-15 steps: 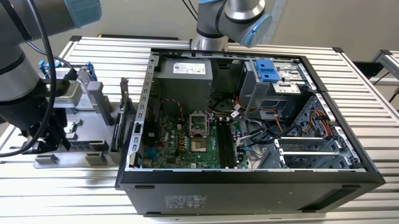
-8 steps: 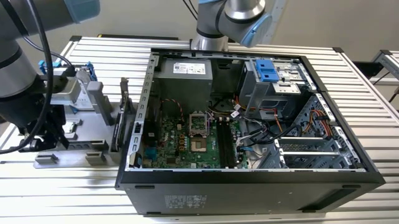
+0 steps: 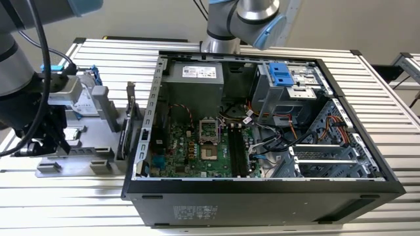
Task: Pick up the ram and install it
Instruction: 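Pick up the ram and move it above insertion slot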
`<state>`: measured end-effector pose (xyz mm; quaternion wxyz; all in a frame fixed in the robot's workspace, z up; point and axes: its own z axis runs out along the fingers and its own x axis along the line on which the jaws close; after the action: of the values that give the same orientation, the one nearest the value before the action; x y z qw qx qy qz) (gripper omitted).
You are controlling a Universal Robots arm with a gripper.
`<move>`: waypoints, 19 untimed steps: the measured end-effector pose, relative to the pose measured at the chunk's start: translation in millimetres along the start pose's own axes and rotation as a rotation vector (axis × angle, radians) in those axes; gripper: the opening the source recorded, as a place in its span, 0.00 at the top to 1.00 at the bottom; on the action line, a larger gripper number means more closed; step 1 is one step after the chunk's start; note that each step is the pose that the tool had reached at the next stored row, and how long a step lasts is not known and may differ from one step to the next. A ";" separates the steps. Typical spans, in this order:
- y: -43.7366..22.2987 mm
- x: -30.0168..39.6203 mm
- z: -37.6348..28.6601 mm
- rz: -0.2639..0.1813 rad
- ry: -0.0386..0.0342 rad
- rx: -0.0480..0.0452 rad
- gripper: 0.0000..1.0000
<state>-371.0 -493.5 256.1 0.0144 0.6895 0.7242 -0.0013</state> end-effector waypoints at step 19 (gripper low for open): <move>0.4 -0.4 -19.1 0.004 -0.0001 0.0002 1.00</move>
<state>-371.0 -493.5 275.2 0.0144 0.6909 0.7228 -0.0014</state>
